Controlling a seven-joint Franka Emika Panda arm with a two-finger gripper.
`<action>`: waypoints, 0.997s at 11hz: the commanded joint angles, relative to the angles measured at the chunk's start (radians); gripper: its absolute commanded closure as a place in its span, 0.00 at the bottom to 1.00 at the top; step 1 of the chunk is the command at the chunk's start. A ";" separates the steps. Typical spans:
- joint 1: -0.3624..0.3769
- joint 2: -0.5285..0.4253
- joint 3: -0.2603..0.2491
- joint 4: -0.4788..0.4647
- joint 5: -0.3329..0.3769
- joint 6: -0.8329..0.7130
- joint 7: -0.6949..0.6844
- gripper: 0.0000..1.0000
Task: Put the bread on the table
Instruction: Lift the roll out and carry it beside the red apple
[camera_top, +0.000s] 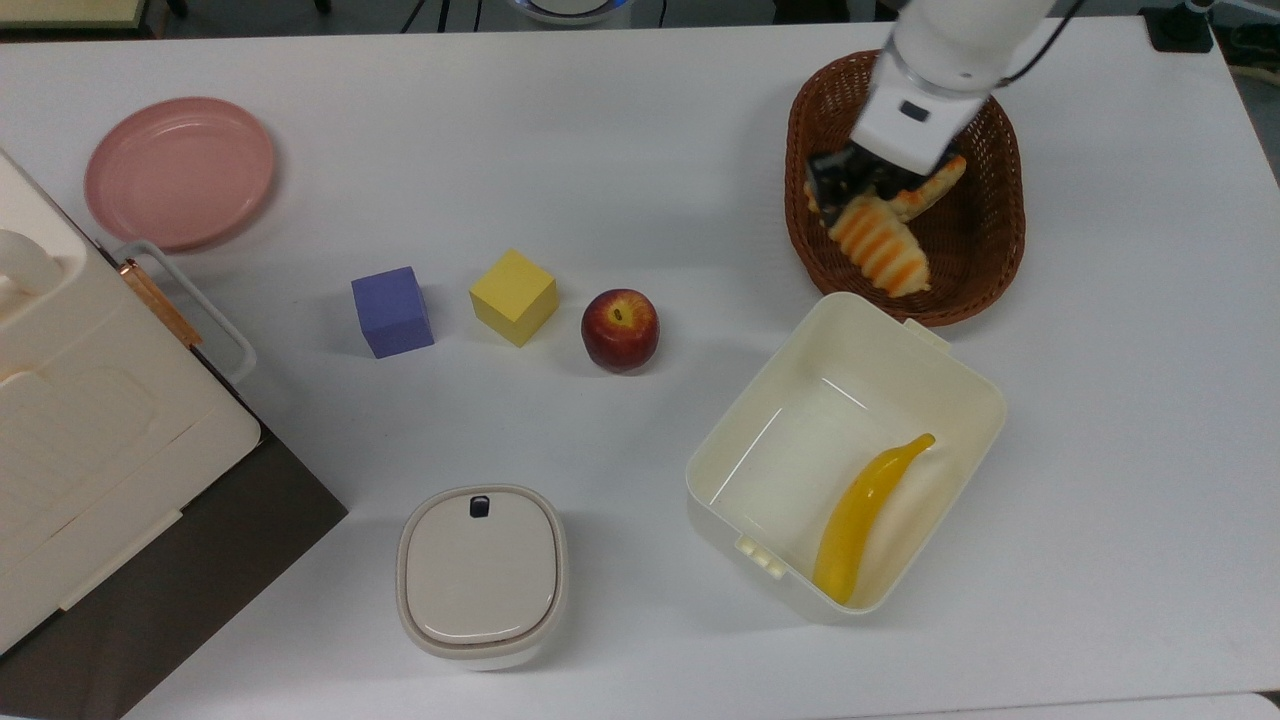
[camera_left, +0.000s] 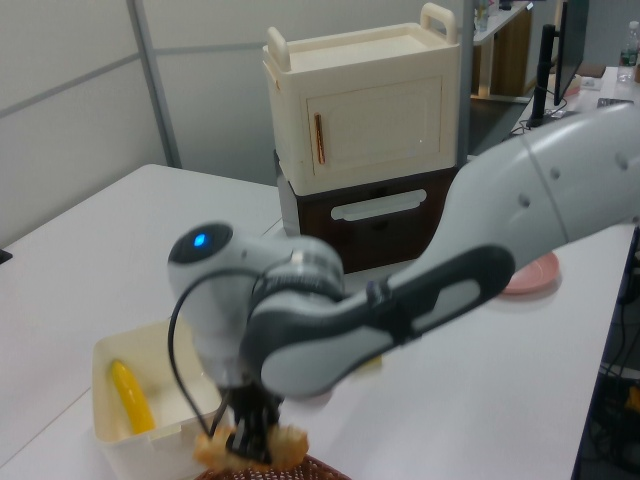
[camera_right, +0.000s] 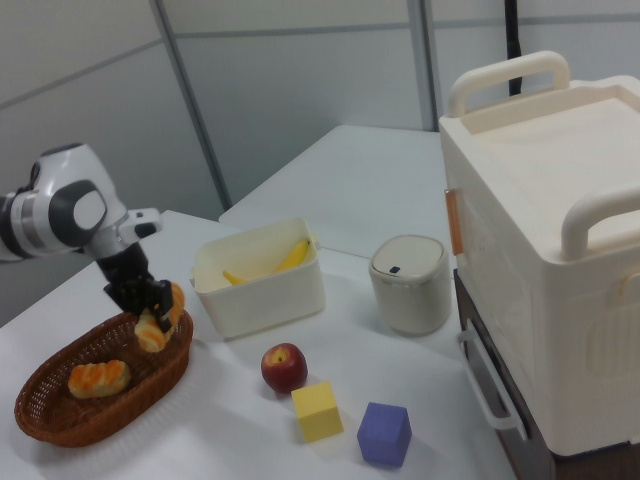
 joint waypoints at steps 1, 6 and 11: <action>-0.140 -0.103 -0.004 -0.030 -0.012 -0.109 -0.103 0.58; -0.451 -0.121 -0.004 -0.030 -0.012 -0.123 -0.306 0.34; -0.562 -0.190 -0.002 -0.004 -0.005 -0.123 -0.337 0.00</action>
